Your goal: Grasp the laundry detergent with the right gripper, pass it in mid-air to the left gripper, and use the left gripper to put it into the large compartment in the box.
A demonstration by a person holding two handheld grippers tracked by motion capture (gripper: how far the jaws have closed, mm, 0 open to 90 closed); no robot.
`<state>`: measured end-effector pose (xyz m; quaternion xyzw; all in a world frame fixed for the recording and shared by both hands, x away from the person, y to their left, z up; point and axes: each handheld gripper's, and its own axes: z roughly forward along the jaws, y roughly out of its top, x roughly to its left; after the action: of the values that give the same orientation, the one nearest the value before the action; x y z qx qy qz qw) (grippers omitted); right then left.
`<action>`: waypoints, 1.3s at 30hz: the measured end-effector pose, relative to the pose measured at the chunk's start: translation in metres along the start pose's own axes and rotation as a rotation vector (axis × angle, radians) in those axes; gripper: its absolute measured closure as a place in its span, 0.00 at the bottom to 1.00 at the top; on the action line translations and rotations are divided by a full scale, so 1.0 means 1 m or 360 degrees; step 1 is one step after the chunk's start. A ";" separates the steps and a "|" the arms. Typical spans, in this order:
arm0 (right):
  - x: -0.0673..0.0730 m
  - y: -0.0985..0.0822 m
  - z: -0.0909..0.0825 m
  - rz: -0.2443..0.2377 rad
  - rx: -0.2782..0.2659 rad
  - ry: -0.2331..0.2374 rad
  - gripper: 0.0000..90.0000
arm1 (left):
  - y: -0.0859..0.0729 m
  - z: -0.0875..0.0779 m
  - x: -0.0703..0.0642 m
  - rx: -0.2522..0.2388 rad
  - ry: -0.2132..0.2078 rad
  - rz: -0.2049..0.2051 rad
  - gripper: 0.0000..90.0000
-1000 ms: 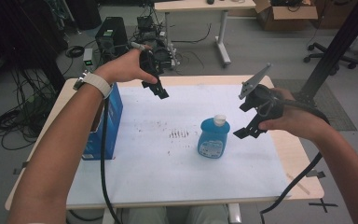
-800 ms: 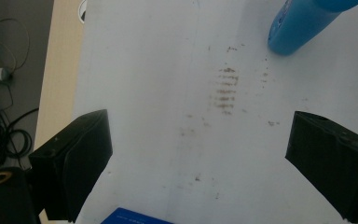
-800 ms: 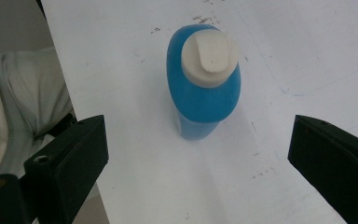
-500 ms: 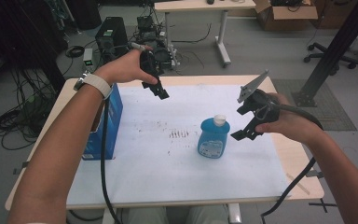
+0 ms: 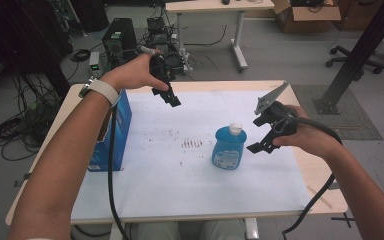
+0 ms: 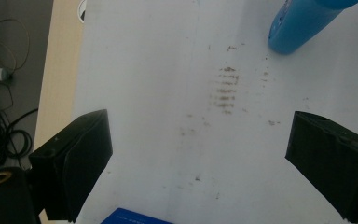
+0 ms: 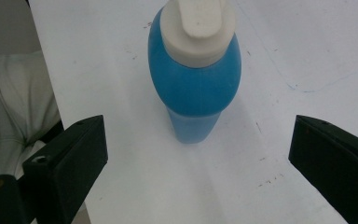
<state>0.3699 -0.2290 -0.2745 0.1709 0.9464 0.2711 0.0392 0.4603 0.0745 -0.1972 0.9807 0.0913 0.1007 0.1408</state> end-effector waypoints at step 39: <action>-0.006 -0.024 0.047 -0.0009 -0.0164 0.0043 0.05 | -0.001 0.003 0.001 0.0010 -0.0001 -0.0009 0.08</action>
<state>0.3756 -0.2268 -0.3268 0.1622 0.9322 0.3216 0.0359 0.4618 0.0747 -0.2005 0.9809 0.0944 0.0996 0.1380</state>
